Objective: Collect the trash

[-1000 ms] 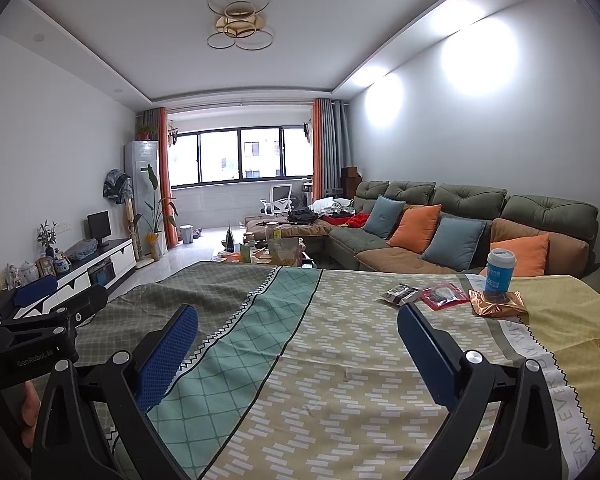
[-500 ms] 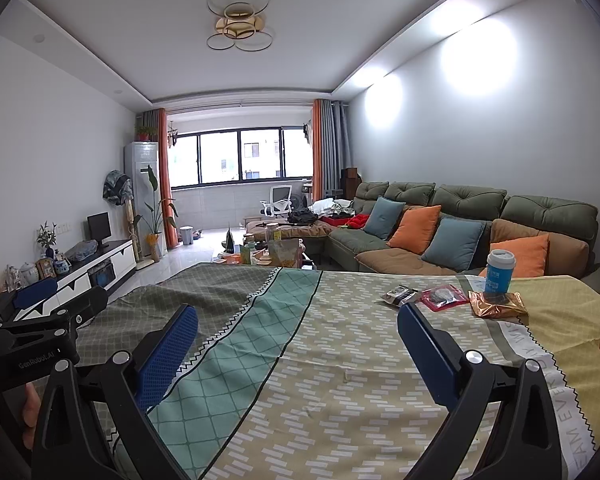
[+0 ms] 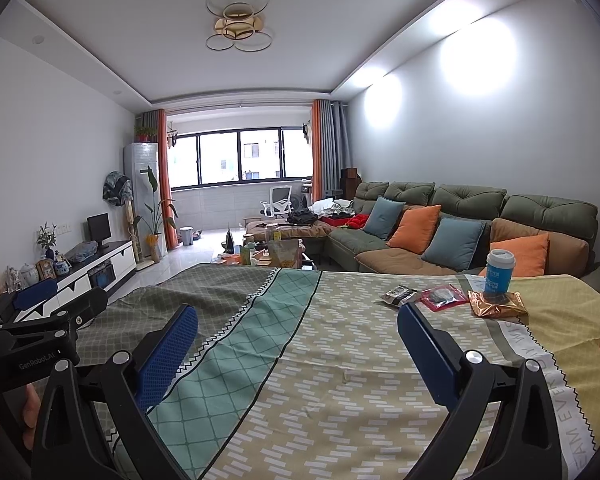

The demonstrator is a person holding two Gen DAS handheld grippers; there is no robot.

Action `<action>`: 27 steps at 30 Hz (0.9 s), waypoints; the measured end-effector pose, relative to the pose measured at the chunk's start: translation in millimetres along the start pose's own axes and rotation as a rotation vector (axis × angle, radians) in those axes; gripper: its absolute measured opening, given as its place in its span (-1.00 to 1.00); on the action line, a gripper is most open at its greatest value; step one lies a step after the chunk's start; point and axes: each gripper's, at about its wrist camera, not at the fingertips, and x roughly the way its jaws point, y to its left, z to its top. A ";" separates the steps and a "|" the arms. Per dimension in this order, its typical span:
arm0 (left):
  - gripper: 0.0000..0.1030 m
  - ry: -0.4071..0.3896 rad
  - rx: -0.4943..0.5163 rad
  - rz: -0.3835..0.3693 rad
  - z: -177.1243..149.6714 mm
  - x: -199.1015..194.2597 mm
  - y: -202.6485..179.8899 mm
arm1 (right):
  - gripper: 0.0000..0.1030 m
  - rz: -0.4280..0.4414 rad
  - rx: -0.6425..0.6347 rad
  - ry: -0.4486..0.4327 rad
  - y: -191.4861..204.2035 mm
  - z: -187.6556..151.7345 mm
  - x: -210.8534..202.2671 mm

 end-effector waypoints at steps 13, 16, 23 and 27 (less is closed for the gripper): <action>0.93 0.000 0.000 0.000 0.3 1.1 -0.5 | 0.93 -0.001 0.000 -0.002 -0.3 0.4 -0.6; 0.93 0.002 0.001 -0.001 0.6 1.6 -0.8 | 0.93 0.000 0.001 -0.002 -0.2 0.3 -0.6; 0.93 0.002 0.002 0.000 1.8 3.6 -1.6 | 0.93 0.000 0.001 -0.001 -0.2 0.1 -0.5; 0.93 -0.003 0.009 0.000 1.6 3.1 -2.2 | 0.93 -0.001 0.002 -0.002 0.0 -0.1 -0.6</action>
